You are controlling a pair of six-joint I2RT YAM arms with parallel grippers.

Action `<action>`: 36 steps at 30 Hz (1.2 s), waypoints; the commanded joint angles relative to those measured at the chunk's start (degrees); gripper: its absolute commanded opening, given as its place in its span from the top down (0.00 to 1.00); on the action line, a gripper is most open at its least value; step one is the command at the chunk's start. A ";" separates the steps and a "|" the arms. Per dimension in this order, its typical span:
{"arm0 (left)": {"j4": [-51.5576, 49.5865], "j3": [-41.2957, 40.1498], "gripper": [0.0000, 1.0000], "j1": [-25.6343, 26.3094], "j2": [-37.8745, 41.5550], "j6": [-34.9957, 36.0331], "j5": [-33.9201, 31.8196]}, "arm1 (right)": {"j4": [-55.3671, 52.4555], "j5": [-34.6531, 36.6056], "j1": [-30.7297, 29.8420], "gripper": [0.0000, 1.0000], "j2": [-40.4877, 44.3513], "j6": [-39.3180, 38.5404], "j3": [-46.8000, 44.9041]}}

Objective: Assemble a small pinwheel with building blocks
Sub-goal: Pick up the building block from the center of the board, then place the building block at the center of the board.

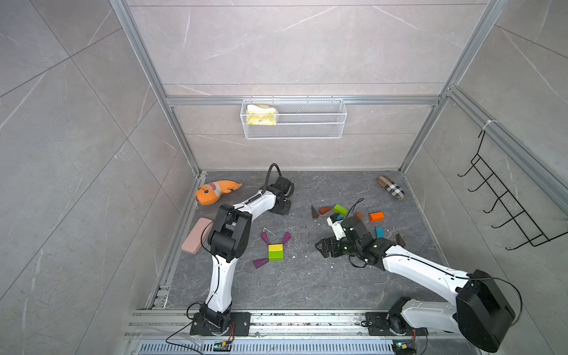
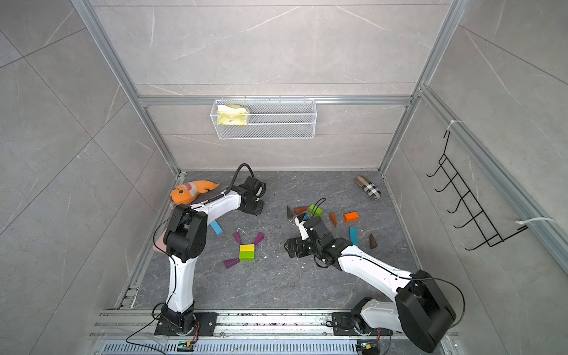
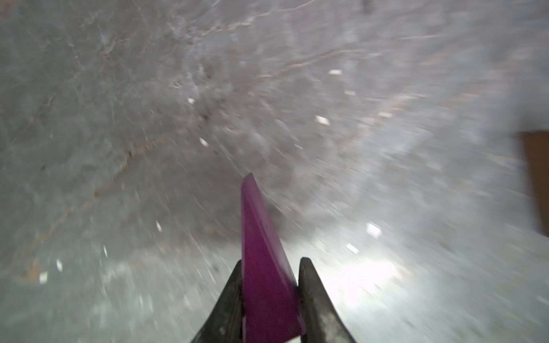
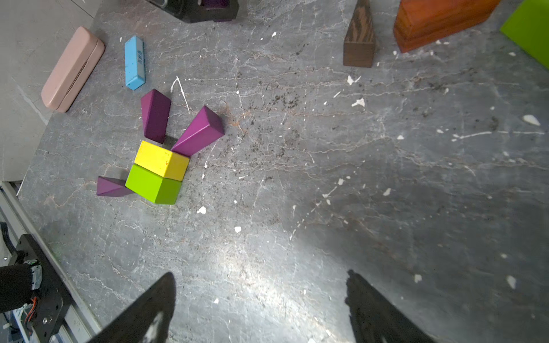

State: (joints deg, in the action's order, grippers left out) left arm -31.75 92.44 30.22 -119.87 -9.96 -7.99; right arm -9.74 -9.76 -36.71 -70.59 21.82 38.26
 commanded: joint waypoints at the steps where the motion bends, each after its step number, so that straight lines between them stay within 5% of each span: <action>1: -0.83 -2.93 0.84 5.72 9.85 -6.14 -2.47 | -1.99 1.28 0.18 0.10 4.45 1.28 -3.46; 16: -4.54 -25.25 0.80 28.02 22.74 -30.44 -10.04 | -10.41 8.30 -5.86 0.12 22.66 11.00 -14.20; 22: 0.39 -32.17 0.80 30.53 23.86 -33.47 -10.17 | -9.43 9.02 -7.65 0.13 22.42 12.48 -15.65; 36: 3.68 -33.63 0.74 32.99 21.42 -34.36 -10.64 | -10.39 10.84 -8.38 0.13 21.35 11.52 -14.81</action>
State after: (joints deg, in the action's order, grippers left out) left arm -29.45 59.31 62.96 -98.50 -42.94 -17.74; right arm -18.72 -0.54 -44.73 -49.30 33.04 23.44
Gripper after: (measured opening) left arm 0.262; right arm 0.875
